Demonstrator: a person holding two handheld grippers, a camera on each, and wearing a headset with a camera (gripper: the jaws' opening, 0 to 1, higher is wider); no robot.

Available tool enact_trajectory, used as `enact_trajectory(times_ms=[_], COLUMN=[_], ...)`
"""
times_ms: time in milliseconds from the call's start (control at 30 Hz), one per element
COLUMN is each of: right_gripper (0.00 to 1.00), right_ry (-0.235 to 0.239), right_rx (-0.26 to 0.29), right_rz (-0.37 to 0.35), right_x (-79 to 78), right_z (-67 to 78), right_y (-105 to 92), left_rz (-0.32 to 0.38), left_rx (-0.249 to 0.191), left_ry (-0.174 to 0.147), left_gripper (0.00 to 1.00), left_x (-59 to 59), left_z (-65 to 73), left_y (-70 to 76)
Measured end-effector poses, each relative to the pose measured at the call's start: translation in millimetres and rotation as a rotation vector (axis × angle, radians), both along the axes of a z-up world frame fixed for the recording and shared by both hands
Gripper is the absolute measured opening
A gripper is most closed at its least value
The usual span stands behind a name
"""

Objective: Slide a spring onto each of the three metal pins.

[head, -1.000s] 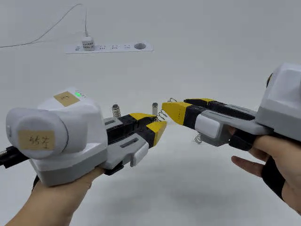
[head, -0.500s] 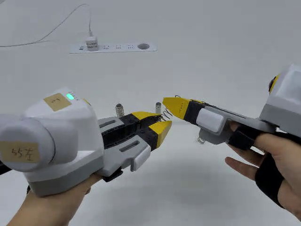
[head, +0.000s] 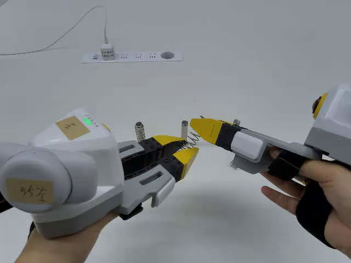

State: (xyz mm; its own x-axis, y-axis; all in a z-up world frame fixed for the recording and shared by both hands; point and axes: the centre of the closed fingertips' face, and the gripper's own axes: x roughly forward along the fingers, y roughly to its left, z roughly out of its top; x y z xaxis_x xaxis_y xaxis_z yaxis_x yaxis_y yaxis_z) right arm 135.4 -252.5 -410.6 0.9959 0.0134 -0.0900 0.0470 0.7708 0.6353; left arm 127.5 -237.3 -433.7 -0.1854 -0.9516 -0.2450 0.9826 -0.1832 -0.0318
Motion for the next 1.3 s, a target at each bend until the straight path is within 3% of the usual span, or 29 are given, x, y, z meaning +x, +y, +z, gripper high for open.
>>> enact_trajectory(times_ms=[67,167,533,733,867,967,1000,1067,1167,1300], right_gripper=[0.11,0.11,0.11,0.11,0.11,0.11,0.11,0.11,0.11,0.11], right_ry=[0.011,0.023,0.065,0.099,0.101,0.107,0.113,0.133,0.147,0.158], right_rx=[-0.025,-0.085,-0.230,-0.385,-0.451,-0.480,-0.491,-0.547,-0.564,-0.596], right_rz=[0.014,0.032,0.056,0.057,0.078,0.079,0.080,0.078,0.078,0.069], right_x=[0.9,2.0,8.3,14.8,21.6,26.2,27.9,30.4,35.4,40.5], right_z=[-1.3,-1.4,-3.2,-2.7,-1.6,-3.0,-3.9,-5.3,-6.7,-7.3], right_y=[2.6,6.2,8.8,2.3,-0.4,-5.3,-7.6,-13.8,-19.6,-30.4], left_rz=[-0.003,0.000,0.012,0.023,0.026,0.033,0.036,0.041,0.049,0.058], left_rx=[0.021,0.028,0.075,0.116,0.125,0.131,0.134,0.137,0.145,0.153], left_ry=[0.013,-0.010,-0.033,-0.039,-0.030,0.014,0.015,0.005,0.005,-0.022], left_gripper=[0.11,0.11,0.21,0.27,0.31,0.34,0.36,0.38,0.41,0.44], left_x=[-0.2,0.8,0.6,2.1,1.8,-0.4,0.1,1.2,2.5,5.3], left_z=[-3.5,-5.9,-16.2,-28.2,-31.9,-33.8,-34.4,-35.4,-37.4,-39.8], left_y=[0.8,1.6,4.8,6.9,7.5,7.7,7.6,7.5,8.0,8.3])
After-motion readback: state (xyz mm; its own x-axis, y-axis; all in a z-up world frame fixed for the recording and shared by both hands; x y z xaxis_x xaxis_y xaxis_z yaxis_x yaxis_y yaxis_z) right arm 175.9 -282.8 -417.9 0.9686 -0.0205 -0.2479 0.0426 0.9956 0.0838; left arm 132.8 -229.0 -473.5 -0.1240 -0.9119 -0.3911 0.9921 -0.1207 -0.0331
